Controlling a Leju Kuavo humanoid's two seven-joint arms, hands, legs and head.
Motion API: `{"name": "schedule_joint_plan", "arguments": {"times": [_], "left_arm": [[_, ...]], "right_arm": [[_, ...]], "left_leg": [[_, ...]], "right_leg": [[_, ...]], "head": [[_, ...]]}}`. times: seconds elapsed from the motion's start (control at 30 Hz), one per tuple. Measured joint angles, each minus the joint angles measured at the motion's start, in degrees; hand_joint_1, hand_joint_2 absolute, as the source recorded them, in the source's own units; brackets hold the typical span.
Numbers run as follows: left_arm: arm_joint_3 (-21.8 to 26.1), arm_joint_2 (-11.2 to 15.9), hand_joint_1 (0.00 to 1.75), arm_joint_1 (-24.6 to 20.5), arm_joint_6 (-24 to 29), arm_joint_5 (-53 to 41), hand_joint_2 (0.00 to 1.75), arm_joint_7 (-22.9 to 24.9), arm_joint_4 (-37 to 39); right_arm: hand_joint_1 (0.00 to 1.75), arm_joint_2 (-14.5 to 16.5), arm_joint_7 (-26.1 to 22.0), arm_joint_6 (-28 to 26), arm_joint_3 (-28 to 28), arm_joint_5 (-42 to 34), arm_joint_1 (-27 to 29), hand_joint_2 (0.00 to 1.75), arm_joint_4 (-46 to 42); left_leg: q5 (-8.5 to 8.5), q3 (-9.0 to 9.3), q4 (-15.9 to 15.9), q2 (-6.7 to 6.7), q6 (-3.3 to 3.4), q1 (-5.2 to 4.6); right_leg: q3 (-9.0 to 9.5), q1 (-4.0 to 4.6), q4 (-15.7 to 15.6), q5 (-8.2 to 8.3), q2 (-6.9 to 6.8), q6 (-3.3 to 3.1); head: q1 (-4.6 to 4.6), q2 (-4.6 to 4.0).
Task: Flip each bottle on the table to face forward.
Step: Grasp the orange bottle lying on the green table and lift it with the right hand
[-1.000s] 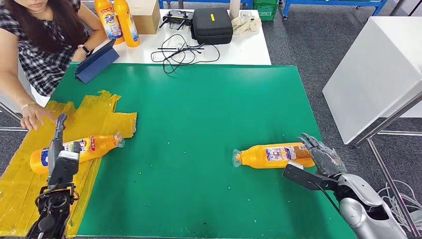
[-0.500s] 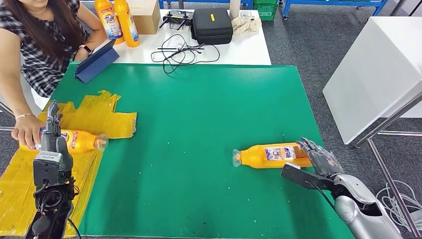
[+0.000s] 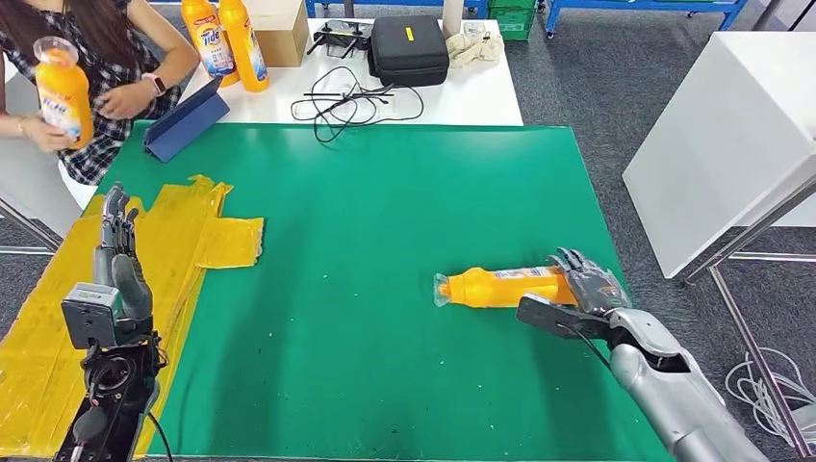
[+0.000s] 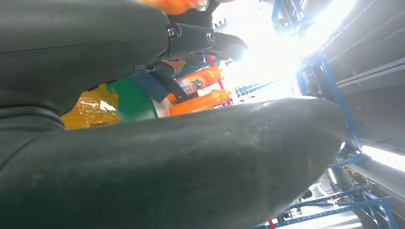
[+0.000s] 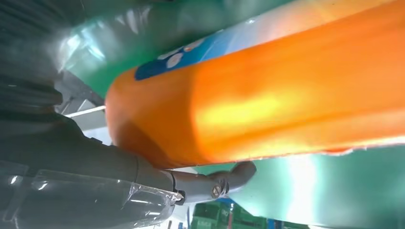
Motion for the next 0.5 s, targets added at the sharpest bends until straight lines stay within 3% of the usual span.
{"name": "schedule_joint_plan", "arguments": {"times": [0.1, 0.5], "left_arm": [[-0.6, 0.0, 0.0, -0.4, -0.2, 0.6, 0.0, 0.0, 0.1], [-2.6, -0.2, 0.0, -1.9, -0.1, 1.7, 0.0, 0.4, 0.3]], "right_arm": [[1.71, 1.6, -0.5, 0.9, 2.5, 1.2, -3.7, 1.75, 4.9], [1.75, 4.6, -3.9, 3.2, 9.6, 2.4, -10.8, 1.75, 16.0]], "left_leg": [[0.0, 0.11, 0.0, 0.15, 0.0, 0.0], [-0.08, 0.71, 0.0, 0.19, -0.01, 0.0]], "right_leg": [[0.05, 0.01, 0.0, 0.0, 0.12, 0.0], [0.59, 0.02, 0.0, 0.0, 0.27, -0.01]], "head": [[0.01, 0.0], [0.01, 0.0]]}}
